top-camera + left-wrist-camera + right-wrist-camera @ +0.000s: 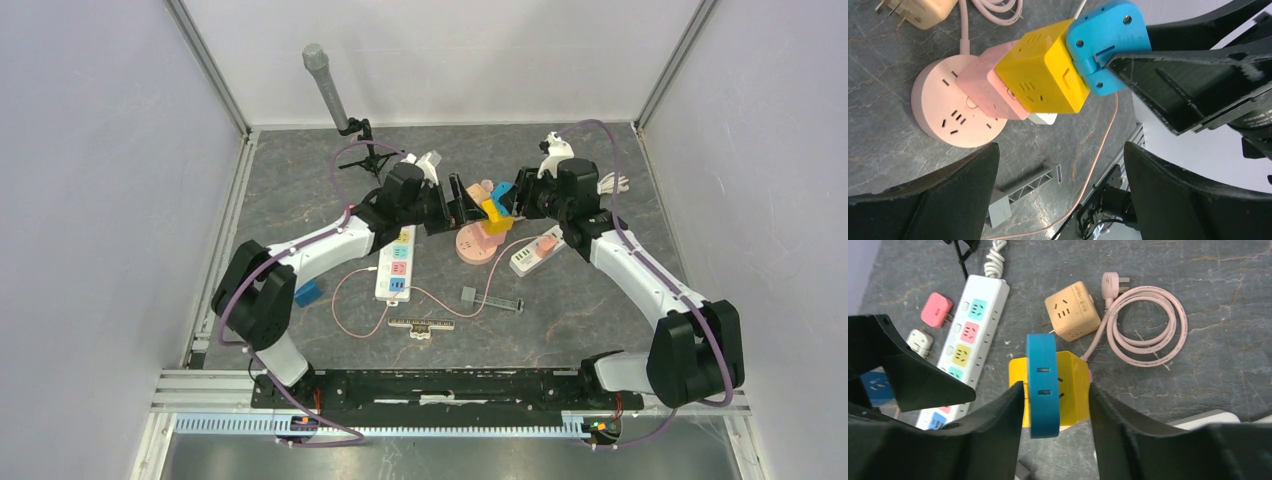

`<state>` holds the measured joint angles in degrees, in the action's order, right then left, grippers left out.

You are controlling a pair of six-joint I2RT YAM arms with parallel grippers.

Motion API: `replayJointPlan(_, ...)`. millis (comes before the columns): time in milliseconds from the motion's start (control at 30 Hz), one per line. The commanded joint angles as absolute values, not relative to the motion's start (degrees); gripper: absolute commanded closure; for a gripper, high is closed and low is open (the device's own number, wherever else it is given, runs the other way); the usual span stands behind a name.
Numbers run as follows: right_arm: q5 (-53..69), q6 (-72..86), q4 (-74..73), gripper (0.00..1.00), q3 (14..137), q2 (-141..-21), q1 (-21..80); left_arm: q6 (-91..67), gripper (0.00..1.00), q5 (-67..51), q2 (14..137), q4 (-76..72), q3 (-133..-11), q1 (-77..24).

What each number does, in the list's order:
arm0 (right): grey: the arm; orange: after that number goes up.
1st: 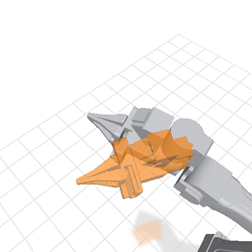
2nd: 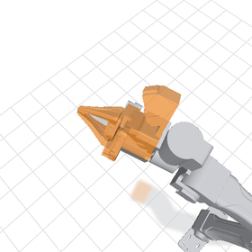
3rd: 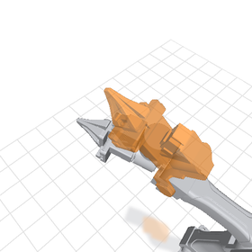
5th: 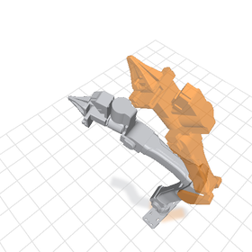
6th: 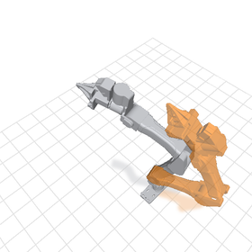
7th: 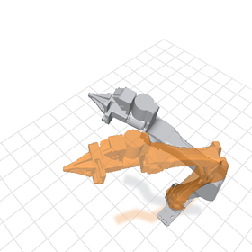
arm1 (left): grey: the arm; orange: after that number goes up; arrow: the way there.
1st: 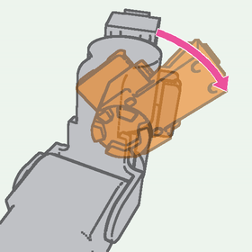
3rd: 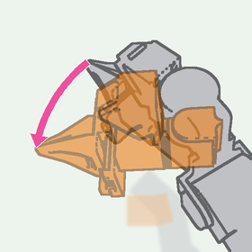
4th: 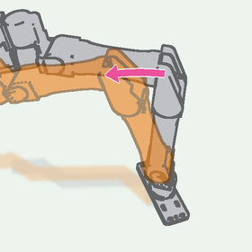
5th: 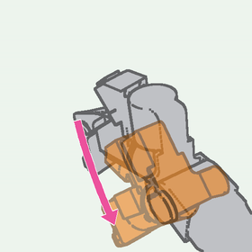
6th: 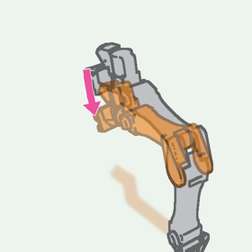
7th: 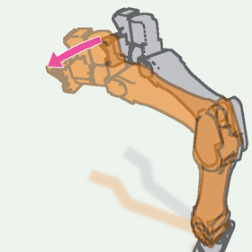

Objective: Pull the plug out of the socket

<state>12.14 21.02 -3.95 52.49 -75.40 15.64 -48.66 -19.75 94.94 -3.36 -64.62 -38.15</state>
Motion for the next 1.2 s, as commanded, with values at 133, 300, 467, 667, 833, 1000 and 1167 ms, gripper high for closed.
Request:
replayJointPlan(133,12.3,20.5,-3.0,0.79,53.7,-75.8,15.2,-51.1,0.04,-18.7,99.9,-5.3,-71.9,-40.6)
replayJointPlan(300,13.0,21.6,-2.2,0.94,53.1,-74.5,14.9,-51.1,0.16,-15.7,102.6,-4.2,-72.7,-41.0)
replayJointPlan(467,15.5,23.3,-1.6,1.0,52.8,-73.8,14.9,-50.8,0.32,-15.4,105.2,-3.7,-74.1,-41.0)
replayJointPlan(667,19.3,24.9,-0.4,1.0,51.6,-73.5,14.9,-50.0,0.33,-15.6,106.8,-2.7,-74.9,-41.1)
replayJointPlan(833,20.9,25.9,1.0,1.0,50.6,-73.4,14.9,-50.0,0.23,-16.0,106.1,-2.8,-74.8,-41.0)
replayJointPlan(1000,20.8,25.9,0.8,1.0,50.5,-73.1,14.9,-48.9,0.18,-14.2,103.8,-3.5,-74.0,-41.0)
replayJointPlan(1167,21.5,25.9,0.4,1.0,51.0,-73.3,14.9,-48.7,0.24,-15.0,105.7,-2.9,-74.9,-41.0)
